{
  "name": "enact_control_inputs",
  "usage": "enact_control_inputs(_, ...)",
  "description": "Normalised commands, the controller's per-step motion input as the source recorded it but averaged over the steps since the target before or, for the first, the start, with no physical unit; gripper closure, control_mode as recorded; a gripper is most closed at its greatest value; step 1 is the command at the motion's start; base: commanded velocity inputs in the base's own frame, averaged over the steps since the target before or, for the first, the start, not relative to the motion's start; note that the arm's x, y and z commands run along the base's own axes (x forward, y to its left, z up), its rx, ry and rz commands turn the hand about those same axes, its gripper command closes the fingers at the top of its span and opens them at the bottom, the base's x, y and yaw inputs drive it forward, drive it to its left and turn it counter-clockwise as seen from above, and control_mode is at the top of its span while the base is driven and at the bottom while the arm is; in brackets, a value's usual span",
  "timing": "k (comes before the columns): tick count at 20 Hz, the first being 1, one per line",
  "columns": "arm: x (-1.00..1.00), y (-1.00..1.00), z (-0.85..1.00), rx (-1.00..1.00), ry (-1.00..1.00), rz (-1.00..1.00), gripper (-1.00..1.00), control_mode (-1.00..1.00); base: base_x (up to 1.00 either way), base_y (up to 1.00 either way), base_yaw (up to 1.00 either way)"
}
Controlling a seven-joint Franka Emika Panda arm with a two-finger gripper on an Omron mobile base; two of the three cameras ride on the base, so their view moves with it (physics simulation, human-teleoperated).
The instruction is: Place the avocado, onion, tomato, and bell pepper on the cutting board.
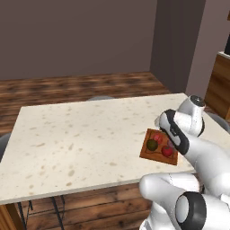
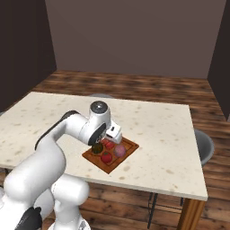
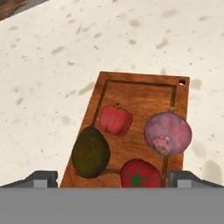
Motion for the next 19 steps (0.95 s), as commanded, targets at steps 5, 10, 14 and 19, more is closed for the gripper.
enact_control_inputs(5,-0.37,0.41,1.00,-0.09,-0.21,0.08,-1.00,-1.00,0.00,0.00,0.00)
enact_control_inputs(10,-0.32,0.42,1.00,-0.12,-0.17,0.07,-1.00,-1.00,0.00,0.00,0.00)
enact_control_inputs(14,-0.24,0.31,0.91,-0.11,-0.10,0.05,-1.00,-1.00,0.00,0.00,0.00)
enact_control_inputs(19,-0.21,0.43,0.70,-0.11,-0.07,0.04,-1.00,-1.00,0.00,0.00,0.00)
